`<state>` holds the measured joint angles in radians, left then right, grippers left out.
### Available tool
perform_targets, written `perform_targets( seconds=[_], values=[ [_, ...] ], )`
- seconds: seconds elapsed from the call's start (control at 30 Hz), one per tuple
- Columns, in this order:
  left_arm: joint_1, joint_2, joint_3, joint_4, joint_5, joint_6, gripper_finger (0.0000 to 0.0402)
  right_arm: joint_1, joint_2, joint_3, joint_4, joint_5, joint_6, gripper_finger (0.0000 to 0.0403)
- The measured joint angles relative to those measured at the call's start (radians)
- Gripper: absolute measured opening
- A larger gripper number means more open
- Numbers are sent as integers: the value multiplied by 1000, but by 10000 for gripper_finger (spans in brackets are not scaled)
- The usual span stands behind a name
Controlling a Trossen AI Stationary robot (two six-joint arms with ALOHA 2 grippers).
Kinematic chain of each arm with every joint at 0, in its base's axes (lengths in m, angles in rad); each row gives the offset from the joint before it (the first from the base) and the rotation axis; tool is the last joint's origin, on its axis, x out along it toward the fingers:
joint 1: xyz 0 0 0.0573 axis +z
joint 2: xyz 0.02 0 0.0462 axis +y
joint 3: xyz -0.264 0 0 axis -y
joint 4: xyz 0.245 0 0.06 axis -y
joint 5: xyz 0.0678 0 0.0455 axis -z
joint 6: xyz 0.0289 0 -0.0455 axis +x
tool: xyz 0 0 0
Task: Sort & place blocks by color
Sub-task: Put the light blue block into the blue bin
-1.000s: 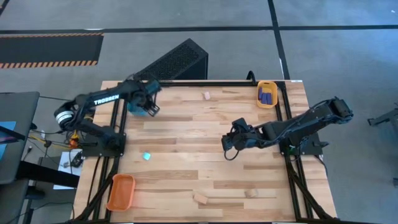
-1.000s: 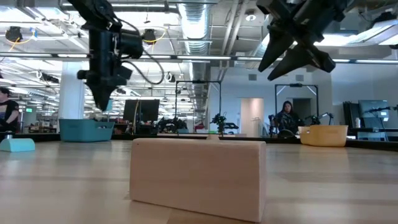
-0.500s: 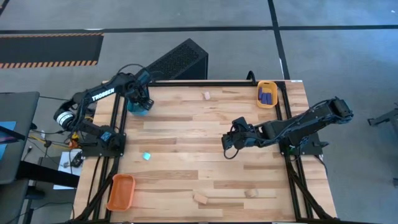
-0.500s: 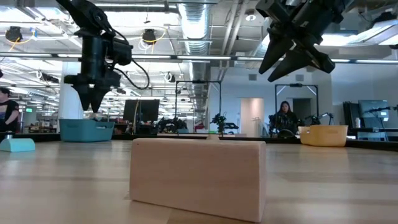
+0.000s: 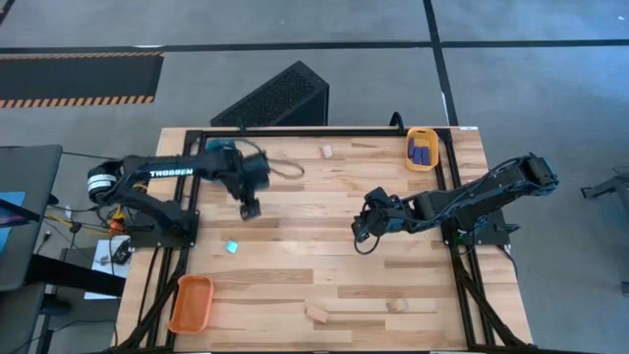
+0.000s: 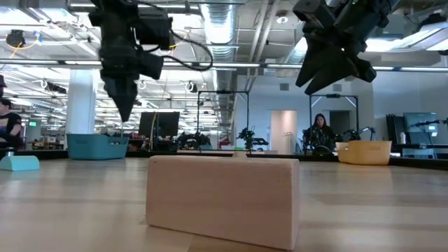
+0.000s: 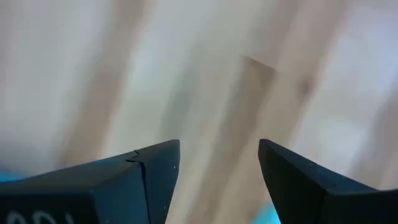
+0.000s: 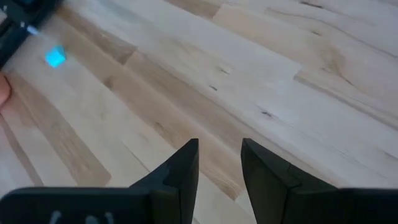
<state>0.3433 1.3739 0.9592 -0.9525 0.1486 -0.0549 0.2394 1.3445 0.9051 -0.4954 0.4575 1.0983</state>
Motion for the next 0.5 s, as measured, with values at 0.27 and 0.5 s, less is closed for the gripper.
perform_targets(
  seconds=[0.27, 0.5],
  values=[
    [-309, 0, -137, 40, 30, -127, 204, 0, 0, 0, -3, -12, -87, 141],
    [-511, 0, -212, 46, -43, -219, 214, -8, 0, 0, 1, 22, -134, 146]
  ],
)
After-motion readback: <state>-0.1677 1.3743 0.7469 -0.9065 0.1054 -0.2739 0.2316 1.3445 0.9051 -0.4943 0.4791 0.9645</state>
